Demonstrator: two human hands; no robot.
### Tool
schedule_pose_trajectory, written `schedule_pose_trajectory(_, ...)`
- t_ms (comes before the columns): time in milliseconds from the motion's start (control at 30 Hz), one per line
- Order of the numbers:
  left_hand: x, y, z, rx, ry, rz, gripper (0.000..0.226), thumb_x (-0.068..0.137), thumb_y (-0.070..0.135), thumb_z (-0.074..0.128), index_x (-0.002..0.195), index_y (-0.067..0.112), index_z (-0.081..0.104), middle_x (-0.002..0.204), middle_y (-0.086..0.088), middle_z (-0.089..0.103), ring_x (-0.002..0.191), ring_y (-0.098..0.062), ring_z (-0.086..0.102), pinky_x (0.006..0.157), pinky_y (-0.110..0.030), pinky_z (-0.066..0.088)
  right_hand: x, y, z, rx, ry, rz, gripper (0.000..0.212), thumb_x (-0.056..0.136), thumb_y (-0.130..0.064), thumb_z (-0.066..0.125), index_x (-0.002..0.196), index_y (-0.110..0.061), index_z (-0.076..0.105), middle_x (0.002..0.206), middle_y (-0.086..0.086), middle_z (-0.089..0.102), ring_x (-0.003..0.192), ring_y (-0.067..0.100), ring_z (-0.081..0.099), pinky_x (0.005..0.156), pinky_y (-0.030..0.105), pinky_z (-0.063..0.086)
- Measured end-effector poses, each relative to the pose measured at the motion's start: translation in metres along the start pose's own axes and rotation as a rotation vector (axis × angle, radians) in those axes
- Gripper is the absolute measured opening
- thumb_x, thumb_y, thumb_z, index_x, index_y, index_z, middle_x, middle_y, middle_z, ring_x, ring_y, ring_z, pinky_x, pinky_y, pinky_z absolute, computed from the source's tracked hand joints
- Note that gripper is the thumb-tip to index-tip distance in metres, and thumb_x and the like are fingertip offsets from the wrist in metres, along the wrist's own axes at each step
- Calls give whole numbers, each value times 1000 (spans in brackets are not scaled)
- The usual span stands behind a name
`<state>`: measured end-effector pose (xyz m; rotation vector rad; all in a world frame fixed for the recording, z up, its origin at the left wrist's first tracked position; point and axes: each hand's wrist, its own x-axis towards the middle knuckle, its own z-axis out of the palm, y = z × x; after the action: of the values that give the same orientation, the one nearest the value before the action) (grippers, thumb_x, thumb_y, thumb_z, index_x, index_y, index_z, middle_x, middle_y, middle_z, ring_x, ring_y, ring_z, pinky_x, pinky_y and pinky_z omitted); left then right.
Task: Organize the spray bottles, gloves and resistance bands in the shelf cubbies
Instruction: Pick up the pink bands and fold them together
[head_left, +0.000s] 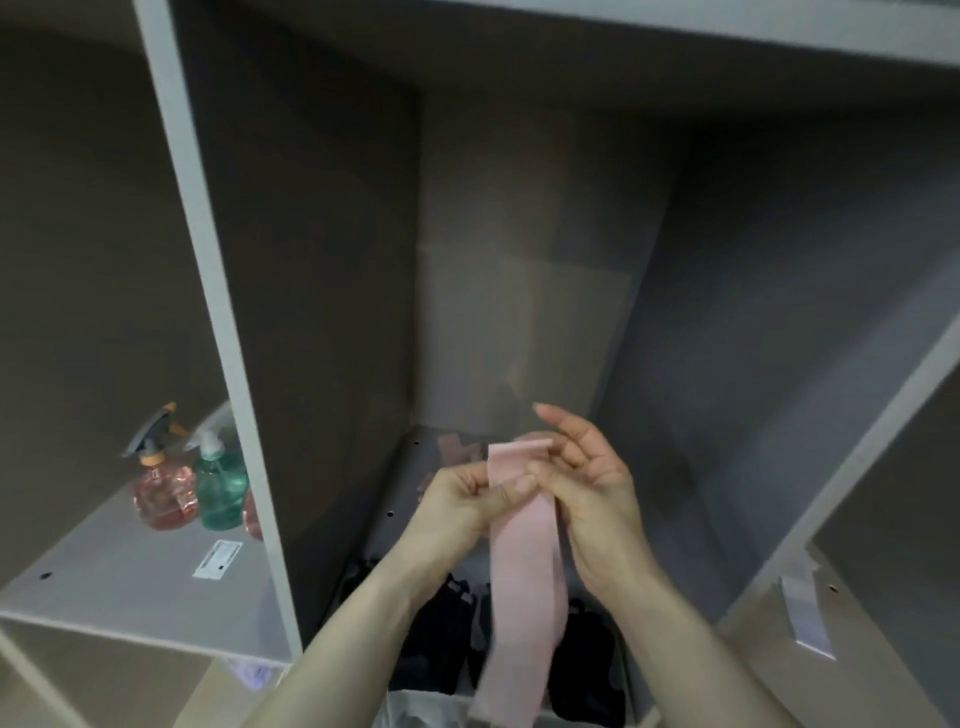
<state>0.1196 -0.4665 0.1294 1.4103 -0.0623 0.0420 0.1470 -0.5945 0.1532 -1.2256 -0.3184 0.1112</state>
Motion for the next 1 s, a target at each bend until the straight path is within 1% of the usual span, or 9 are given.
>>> schedule_pose_trajectory(67, -6, 3, 2, 56, 51, 40, 27, 77, 25, 75, 93, 3, 74, 96, -25, 72, 89, -33, 68, 88, -50, 51, -6, -8, 2, -54, -38, 21, 40, 84, 11, 54, 111, -16, 64, 93, 8, 71, 87, 19, 65, 77, 27, 54)
schedule_pose_trajectory(167, -17, 7, 4, 135, 71, 108, 23, 77, 27, 75, 86, 6, 73, 81, -20, 70, 73, -23, 59, 71, -41, 46, -15, -18, 8, -172, -76, 25, 29, 83, -4, 65, 111, -15, 64, 95, 5, 70, 86, 11, 67, 72, 17, 53)
schedule_pose_trajectory(333, -37, 15, 5, 73, 97, 139, 12, 79, 15, 74, 86, 6, 72, 73, -7, 69, 66, -17, 59, 62, -28, 46, -22, -26, 10, -443, -28, 40, 8, 84, -16, 68, 88, -13, 73, 69, -6, 72, 57, 1, 61, 51, 13, 44)
schedule_pose_trajectory(500, -50, 19, -1, 69, 86, 109, 25, 75, 3, 74, 99, -1, 66, 81, -5, 69, 73, -13, 62, 66, -22, 51, -28, -38, 10, -523, -127, 29, 10, 87, -11, 64, 87, -10, 73, 60, -9, 65, 49, -4, 53, 49, 13, 40)
schedule_pose_trajectory(600, -55, 17, -3, 94, 121, 108, 26, 74, 5, 76, 99, 4, 68, 87, -8, 72, 79, -18, 66, 73, -30, 53, -33, -41, 14, -575, -190, 30, 8, 86, -15, 66, 90, -12, 72, 66, -7, 67, 48, -3, 52, 46, 17, 38)
schedule_pose_trajectory(667, -60, 15, -3, 108, 122, 114, 26, 75, 7, 76, 100, 8, 69, 94, -9, 75, 86, -23, 69, 79, -33, 55, -36, -43, 20, -589, -170, -7, 14, 86, -19, 66, 85, -7, 72, 57, -9, 65, 46, -3, 52, 43, 15, 36)
schedule_pose_trajectory(800, -74, 20, -5, 80, 118, 101, 24, 81, 27, 69, 93, 5, 71, 78, -8, 68, 70, -19, 61, 62, -26, 49, -40, -44, 29, -597, -158, -61, 37, 89, -27, 61, 72, 5, 68, 47, -11, 55, 43, -3, 47, 45, 7, 34)
schedule_pose_trajectory(867, -79, 22, -10, 71, 123, 99, 30, 86, 32, 62, 89, 4, 72, 70, -6, 66, 64, -18, 58, 56, -23, 45, -43, -43, 33, -577, -209, -53, 32, 90, -25, 60, 73, 1, 70, 48, -11, 56, 43, -3, 48, 46, 6, 35)
schedule_pose_trajectory(1000, -89, 24, -16, 43, 63, 94, 26, 90, 23, 55, 91, 2, 71, 64, 2, 69, 56, -9, 63, 52, -17, 47, -47, -38, 40, -484, -245, 2, 10, 87, -7, 62, 85, -1, 70, 49, -13, 60, 42, -5, 50, 44, 5, 35)
